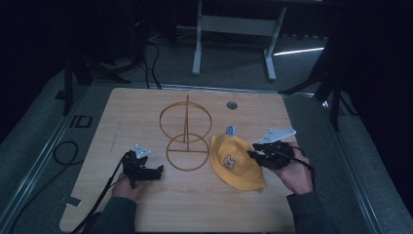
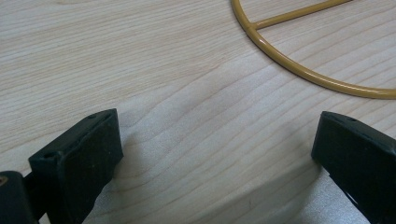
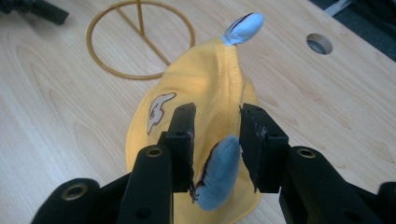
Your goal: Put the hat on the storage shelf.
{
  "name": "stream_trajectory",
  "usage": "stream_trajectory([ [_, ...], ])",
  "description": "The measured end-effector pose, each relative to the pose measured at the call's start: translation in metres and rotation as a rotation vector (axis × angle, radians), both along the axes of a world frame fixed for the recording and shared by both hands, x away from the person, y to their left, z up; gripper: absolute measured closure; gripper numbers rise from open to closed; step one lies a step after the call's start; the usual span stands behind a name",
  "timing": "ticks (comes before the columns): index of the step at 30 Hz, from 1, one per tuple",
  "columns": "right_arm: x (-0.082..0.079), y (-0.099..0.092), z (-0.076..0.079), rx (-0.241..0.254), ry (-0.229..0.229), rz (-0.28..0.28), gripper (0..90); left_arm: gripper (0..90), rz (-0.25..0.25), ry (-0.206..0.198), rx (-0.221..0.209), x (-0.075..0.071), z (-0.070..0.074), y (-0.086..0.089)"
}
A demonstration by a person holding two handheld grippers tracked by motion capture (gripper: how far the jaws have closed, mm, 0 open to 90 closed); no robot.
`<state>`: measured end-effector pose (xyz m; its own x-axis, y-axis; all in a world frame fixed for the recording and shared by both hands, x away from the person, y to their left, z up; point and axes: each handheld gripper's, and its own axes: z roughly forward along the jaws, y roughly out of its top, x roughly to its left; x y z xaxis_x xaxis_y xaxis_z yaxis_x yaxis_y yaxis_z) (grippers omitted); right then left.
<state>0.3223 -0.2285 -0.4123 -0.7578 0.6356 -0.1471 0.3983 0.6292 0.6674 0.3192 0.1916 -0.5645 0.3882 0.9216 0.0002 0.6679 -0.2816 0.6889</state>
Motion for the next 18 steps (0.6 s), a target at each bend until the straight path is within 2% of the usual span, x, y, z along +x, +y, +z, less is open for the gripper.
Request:
stream_trajectory([
  [1, 0.003, 0.004, 0.002, -0.028, 0.012, 0.012, 64.3, 1.9, 0.000, 0.000, 0.000, 0.000, 0.000, 0.000],
  [16, 0.024, 0.023, 0.008, -0.144, 0.054, 0.065, 59.8, 1.9, 0.000, 0.000, -0.001, 0.000, 0.000, 0.000],
  [18, 0.029, 0.026, 0.008, -0.160, 0.078, 0.074, 58.9, 1.9, 0.001, -0.002, -0.001, 0.000, 0.000, 0.000],
])
